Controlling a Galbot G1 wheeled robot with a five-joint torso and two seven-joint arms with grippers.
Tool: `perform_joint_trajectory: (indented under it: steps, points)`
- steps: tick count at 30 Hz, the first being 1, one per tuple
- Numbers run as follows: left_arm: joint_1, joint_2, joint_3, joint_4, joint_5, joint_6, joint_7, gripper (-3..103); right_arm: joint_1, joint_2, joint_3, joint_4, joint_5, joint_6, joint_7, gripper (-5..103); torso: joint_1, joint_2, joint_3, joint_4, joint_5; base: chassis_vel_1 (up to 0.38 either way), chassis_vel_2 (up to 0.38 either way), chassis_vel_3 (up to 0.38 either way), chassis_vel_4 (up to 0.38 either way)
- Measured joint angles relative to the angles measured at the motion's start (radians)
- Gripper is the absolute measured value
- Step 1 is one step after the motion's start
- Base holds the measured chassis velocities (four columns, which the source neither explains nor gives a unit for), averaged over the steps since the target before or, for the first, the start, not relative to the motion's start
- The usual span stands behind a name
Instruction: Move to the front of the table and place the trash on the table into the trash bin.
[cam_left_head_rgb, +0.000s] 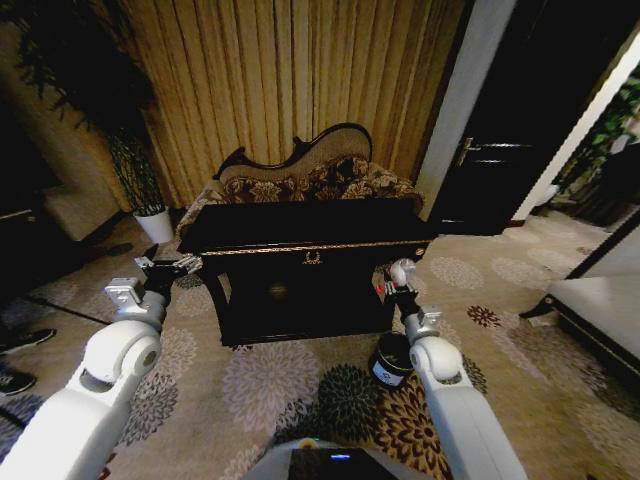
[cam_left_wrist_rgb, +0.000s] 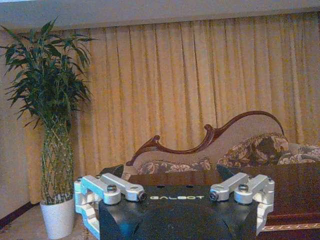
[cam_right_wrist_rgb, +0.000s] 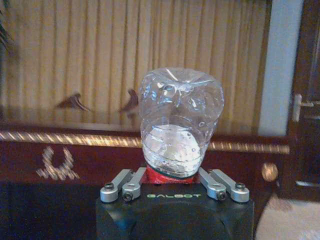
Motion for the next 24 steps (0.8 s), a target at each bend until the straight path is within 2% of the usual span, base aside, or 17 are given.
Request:
perform_joint_trajectory:
  steps: [2,3,5,6,8,18,24]
  points:
    - [0.005,0.0,-0.006,-0.009,0.0,0.0,0.0,100,0.056,0.001,-0.011,-0.127,-0.008,0.042,0.0,27,0.0,0.0,0.0,0.0002,-0.0002,0.0,0.0,0.0,0.0]
    - [0.005,0.0,-0.006,-0.009,0.0,0.0,0.0,100,0.056,0.001,-0.011,-0.127,-0.008,0.042,0.0,27,0.0,0.0,0.0,0.0002,-0.0002,0.0,0.0,0.0,0.0]
    - [0.014,0.002,-0.017,-0.019,0.0,0.0,0.0,100,0.13,-0.002,-0.02,-0.272,-0.019,0.076,0.0,27,0.0,0.0,0.0,0.0001,0.0003,0.0,0.0,0.0,0.0]
    - [0.014,0.002,-0.017,-0.019,0.0,0.0,0.0,100,0.13,-0.002,-0.02,-0.272,-0.019,0.076,0.0,27,0.0,0.0,0.0,0.0001,0.0003,0.0,0.0,0.0,0.0]
    - [0.023,0.003,-0.027,-0.028,0.0,0.0,0.0,100,0.196,-0.005,-0.025,-0.387,-0.028,0.106,0.0,27,0.0,0.0,0.0,0.0006,-0.0001,0.0,0.0,0.0,0.0]
    - [0.042,0.003,-0.041,-0.041,0.0,-0.001,-0.003,100,0.295,-0.036,-0.022,-0.655,-0.053,0.139,0.0,27,0.0,0.0,0.0,0.0001,-0.0001,0.0,0.0,0.0,0.0]
    - [0.043,0.003,-0.04,-0.041,0.0,-0.003,-0.004,100,0.288,-0.061,-0.01,-0.724,-0.073,0.154,0.0,27,0.0,0.0,0.0,0.0,0.0001,0.0,0.0,0.0,0.0]
